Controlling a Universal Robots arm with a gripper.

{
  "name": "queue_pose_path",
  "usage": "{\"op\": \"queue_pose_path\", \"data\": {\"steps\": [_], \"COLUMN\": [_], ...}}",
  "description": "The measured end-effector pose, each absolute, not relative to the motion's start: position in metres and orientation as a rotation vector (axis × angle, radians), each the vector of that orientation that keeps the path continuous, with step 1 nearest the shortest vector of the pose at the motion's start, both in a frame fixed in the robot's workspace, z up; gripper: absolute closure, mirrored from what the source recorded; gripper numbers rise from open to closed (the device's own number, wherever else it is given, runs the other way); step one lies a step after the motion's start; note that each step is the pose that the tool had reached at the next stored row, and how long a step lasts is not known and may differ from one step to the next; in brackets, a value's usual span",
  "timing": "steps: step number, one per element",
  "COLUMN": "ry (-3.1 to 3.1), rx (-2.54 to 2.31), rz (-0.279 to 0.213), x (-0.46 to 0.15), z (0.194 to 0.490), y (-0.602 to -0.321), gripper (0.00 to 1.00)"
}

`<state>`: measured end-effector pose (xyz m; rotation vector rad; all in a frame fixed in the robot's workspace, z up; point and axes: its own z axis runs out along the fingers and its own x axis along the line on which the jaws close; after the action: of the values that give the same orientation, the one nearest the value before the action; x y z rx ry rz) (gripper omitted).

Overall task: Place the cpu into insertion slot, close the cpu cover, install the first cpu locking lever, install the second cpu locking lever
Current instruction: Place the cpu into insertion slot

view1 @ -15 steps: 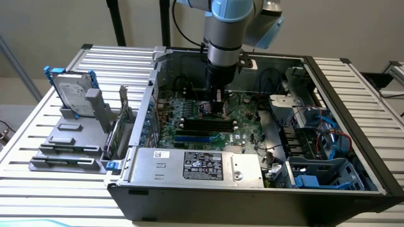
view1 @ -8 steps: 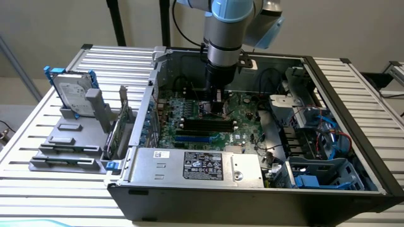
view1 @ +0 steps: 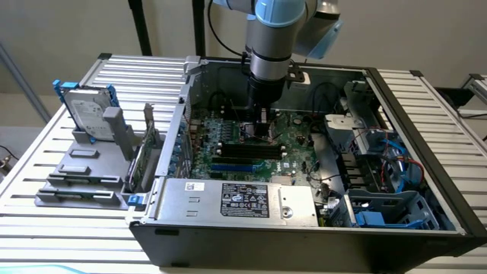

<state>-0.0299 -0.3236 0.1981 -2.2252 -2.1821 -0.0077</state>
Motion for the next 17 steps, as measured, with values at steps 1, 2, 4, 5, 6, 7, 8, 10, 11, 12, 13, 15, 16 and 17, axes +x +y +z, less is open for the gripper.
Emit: {"op": "queue_pose_path", "data": {"steps": [1, 2, 4, 5, 6, 7, 8, 10, 11, 12, 13, 15, 16, 17], "ry": [-2.181, -2.179, -2.178, -2.178, -2.178, -2.177, -2.177, -2.177, -2.177, -2.177, -2.177, -2.177, -2.177, -2.177], "rx": [-2.227, -2.228, -2.229, -2.229, -2.230, -2.230, -2.230, -2.230, -2.230, -2.231, -2.231, -2.231, -2.231, -2.231], "rz": [-0.008, -0.008, -0.008, -0.008, -0.008, -0.008, -0.008, -0.008, -0.008, -0.008, -0.008, -0.007, -0.007, -0.007], "x": [-0.0299, -0.0299, -0.0299, -0.0299, -0.0298, -0.0298, -0.0298, -0.0298, -0.0297, -0.0297, -0.0298, -0.0298, -0.0298, -0.0298], "z": [0.1981, 0.1981, 0.1981, 0.1980, 0.1980, 0.1981, 0.1981, 0.1980, 0.1980, 0.1980, 0.1980, 0.1980, 0.1980, 0.1980], "y": [-0.3236, -0.3236, -0.3236, -0.3236, -0.3236, -0.3236, -0.3236, -0.3235, -0.3234, -0.3233, -0.3232, -0.3229, -0.3227, -0.3227], "gripper": [0.46, 0.46, 0.46, 0.46, 0.46, 0.46, 0.46, 0.46, 0.46, 0.46, 0.46, 0.46, 0.46, 0.46]}}
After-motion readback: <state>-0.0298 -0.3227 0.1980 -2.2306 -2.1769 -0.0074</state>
